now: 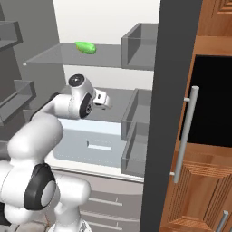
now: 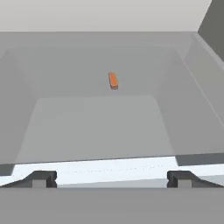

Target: Move the corn and sushi from the second highest shelf to the top shelf to make space. Then, place the pitcher from the counter on the cleared second highest shelf.

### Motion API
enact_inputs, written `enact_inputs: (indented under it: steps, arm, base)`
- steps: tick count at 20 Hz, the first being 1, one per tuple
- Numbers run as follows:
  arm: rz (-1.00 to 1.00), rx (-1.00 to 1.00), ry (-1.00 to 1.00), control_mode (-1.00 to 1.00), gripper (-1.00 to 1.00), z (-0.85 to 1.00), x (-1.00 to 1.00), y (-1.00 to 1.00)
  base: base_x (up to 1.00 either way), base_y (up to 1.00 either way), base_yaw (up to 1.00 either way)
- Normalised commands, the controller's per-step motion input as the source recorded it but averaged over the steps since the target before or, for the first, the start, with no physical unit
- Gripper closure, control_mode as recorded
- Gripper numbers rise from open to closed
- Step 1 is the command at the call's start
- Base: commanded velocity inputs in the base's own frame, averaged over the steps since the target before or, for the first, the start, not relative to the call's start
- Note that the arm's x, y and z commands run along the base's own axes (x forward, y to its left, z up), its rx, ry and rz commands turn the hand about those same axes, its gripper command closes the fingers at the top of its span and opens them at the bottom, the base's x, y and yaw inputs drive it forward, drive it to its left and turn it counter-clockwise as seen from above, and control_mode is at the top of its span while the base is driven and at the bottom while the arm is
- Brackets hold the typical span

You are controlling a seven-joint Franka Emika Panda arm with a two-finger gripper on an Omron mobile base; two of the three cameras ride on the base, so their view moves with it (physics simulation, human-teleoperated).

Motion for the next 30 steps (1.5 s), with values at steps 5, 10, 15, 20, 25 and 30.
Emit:
enact_inputs:
  steps: [5,10,15,20,25,30]
  arm:
    - [0.00,0.01,-0.01,-1.00,-1.00,-0.29,0.43,-0.04]
    - [0.00,0.01,0.00,-1.00,-1.00,-0.26,0.52,-0.05]
    - [0.00,0.00,0.00,-1.00,-1.00,-0.15,0.58,0.00]
    - [0.00,0.01,0.00,-1.00,-1.00,0.00,0.59,-0.04]
    - [0.01,0.00,0.00,-1.00,-1.00,-0.16,0.40,-0.07]
    - [0.01,0.00,0.00,-1.00,-1.00,-0.26,0.34,-0.14]
  base:
    - [0.00,0.00,0.00]
    - [0.00,0.00,0.00]
    - [0.00,0.00,0.00]
    - [0.00,0.00,0.00]
    - [0.00,0.00,0.00]
    - [0.00,0.00,0.00]
